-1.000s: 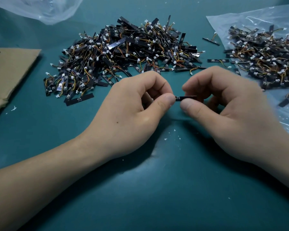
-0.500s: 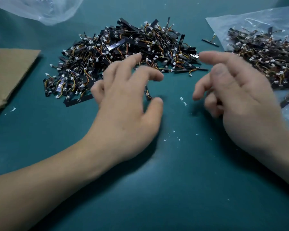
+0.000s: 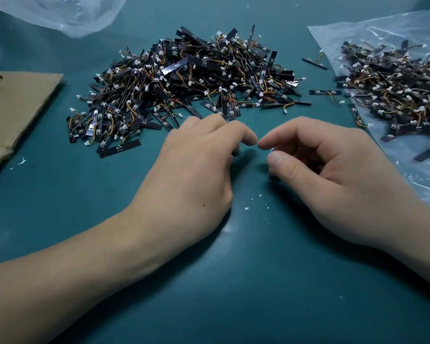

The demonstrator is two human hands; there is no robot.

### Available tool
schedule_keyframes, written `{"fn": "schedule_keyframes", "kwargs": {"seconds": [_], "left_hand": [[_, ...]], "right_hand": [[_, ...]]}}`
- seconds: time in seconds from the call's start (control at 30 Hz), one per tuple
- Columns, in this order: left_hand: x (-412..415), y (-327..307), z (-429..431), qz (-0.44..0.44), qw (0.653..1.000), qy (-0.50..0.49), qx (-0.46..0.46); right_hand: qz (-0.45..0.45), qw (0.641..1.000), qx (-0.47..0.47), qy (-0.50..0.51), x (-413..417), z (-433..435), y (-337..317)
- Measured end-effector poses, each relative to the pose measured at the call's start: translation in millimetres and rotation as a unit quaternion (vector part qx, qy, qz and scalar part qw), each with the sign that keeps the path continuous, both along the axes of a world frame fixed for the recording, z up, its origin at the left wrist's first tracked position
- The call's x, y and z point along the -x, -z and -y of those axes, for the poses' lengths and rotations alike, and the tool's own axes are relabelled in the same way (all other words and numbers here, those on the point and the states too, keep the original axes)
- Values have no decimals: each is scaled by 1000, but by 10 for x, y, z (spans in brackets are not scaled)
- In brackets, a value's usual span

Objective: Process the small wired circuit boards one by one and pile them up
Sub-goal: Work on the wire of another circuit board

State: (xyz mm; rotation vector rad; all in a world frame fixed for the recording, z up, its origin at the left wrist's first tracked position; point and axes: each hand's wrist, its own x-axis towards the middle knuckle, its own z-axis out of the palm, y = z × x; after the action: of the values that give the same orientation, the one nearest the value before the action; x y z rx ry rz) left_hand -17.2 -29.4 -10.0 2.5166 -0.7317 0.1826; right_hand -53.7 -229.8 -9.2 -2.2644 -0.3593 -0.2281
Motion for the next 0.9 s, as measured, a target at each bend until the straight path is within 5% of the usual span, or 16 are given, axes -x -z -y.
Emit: {"fn": "schedule_keyframes", "kwargs": {"seconds": [0.23,0.43,0.9], "left_hand": [[-29,30,-5,2,987,66,145],[-27,31,9,-124,949,115,265],[-22,-33,18,-122,957,55,259]], "right_hand": [[15,1000,22,10,-18,48,9],[7,996,64,-56,-17,25,-16],[45,986,141,-76,0,24,4]]}}
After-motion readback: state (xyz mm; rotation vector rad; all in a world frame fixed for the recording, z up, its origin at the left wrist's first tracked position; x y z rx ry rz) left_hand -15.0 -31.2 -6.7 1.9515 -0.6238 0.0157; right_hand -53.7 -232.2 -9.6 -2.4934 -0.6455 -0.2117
